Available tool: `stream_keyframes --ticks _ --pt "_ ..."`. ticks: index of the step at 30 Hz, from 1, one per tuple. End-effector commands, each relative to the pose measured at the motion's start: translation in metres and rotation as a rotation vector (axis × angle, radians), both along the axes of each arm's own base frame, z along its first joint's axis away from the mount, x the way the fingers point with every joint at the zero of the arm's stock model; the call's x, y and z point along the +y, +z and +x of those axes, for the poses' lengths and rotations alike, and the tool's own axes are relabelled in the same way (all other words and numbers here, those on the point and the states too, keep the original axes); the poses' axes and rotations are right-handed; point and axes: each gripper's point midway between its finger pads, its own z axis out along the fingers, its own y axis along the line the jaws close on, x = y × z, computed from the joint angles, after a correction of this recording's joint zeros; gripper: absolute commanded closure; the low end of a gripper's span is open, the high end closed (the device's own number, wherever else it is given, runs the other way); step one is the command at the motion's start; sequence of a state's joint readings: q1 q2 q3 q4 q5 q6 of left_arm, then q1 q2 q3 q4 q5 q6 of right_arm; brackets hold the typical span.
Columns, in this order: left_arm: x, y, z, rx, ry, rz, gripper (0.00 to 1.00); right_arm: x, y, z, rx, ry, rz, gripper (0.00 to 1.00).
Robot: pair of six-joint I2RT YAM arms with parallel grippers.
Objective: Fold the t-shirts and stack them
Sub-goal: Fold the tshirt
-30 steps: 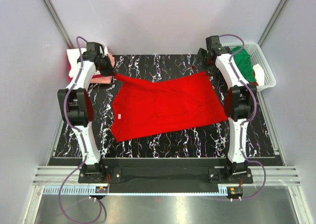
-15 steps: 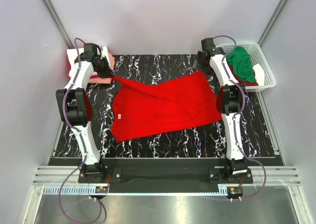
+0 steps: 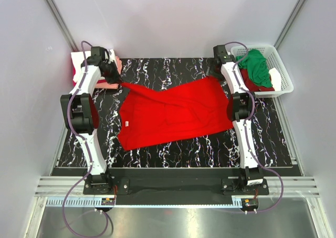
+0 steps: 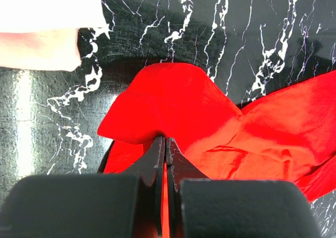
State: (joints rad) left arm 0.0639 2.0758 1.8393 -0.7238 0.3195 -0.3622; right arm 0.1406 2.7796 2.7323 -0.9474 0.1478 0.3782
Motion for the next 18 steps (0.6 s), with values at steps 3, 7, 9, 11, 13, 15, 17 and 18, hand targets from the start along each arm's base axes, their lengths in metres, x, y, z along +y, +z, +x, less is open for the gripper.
stream_keyframes --ticks 3,7,9,11,13,15,17,18 --pt "-0.006 0.006 0.004 -0.036 -0.033 -0.010 1.00 -0.016 0.005 0.020 -0.075 -0.026 -0.033 0.35" --pt "-0.005 0.009 0.005 -0.042 -0.032 -0.009 1.00 -0.017 0.023 0.031 -0.138 -0.026 -0.030 0.36" --pt "-0.007 0.009 0.004 -0.042 -0.036 -0.011 1.00 -0.018 0.022 0.032 -0.141 -0.020 -0.039 0.36" --pt "-0.008 0.009 0.005 -0.040 -0.037 -0.018 1.00 -0.018 0.013 0.029 -0.120 -0.009 -0.060 0.37" --pt "-0.009 0.009 0.004 -0.039 -0.038 -0.020 1.00 -0.019 -0.002 0.023 -0.082 -0.002 -0.079 0.38" --pt "-0.010 0.010 0.005 -0.041 -0.042 -0.024 1.00 -0.016 -0.013 0.017 -0.051 0.005 -0.086 0.41" --pt "-0.011 0.009 0.005 -0.039 -0.043 -0.025 1.00 -0.007 -0.020 0.014 -0.037 0.027 -0.090 0.45" --pt "-0.012 0.010 0.005 -0.041 -0.045 -0.024 1.00 -0.004 -0.021 0.013 -0.033 0.033 -0.097 0.48"
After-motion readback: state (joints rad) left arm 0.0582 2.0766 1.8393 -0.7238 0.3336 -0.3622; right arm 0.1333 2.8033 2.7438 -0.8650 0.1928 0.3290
